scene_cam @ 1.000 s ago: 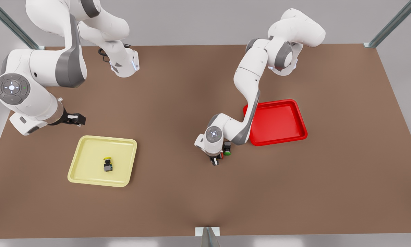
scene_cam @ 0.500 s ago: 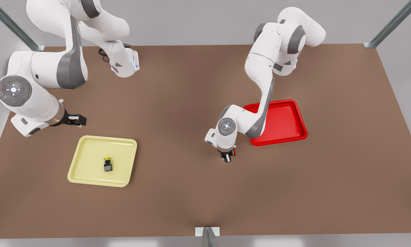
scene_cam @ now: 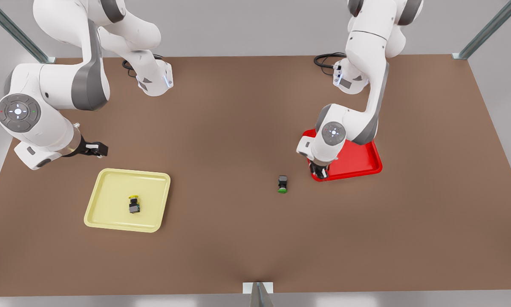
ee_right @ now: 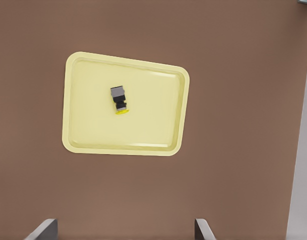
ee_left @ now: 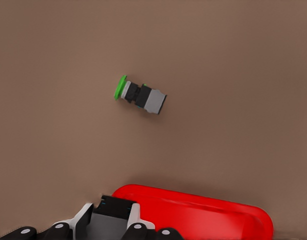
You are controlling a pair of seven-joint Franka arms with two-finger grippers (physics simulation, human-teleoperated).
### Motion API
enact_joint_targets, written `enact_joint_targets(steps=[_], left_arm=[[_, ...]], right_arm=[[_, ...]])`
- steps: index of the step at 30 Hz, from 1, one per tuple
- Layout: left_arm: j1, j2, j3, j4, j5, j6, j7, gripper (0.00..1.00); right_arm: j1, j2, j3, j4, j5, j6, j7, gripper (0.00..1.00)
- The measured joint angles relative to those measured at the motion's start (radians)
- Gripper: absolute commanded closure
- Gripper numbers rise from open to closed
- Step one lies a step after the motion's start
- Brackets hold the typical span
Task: Place the switches on the corresponding trays according to their colors
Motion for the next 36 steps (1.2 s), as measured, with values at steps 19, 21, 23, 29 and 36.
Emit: enact_joint_targets(steps=[19, 21, 23, 29, 36], left_arm=[[0.056, -0.197, -0.007, -0.410, 0.117, 0.158, 0.000, 0.46], [0.056, -0.186, -0.006, -0.420, 0.118, 0.178, -0.001, 0.22], [0.057, -0.193, -0.007, -0.439, 0.083, 0.176, 0.002, 0.00], [0.066, -0.201, -0.007, -0.451, 0.017, 0.188, 0.005, 0.00], [0.112, -0.212, 0.012, 0.195, 0.006, -0.551, -0.697, 0.00]], right_arm=[[-0.003, 0.002, 0.000, -0.001, -0.001, 0.002, 0.000, 0.00], [-0.003, 0.002, 0.000, -0.002, -0.001, 0.002, 0.000, 0.00], [-0.003, 0.003, 0.000, -0.002, -0.001, 0.002, 0.000, 0.00], [-0.001, 0.002, 0.000, -0.002, -0.001, 0.002, 0.000, 0.00], [-0.022, -0.052, -0.006, 0.010, 0.001, 0.005, 0.002, 0.00]])
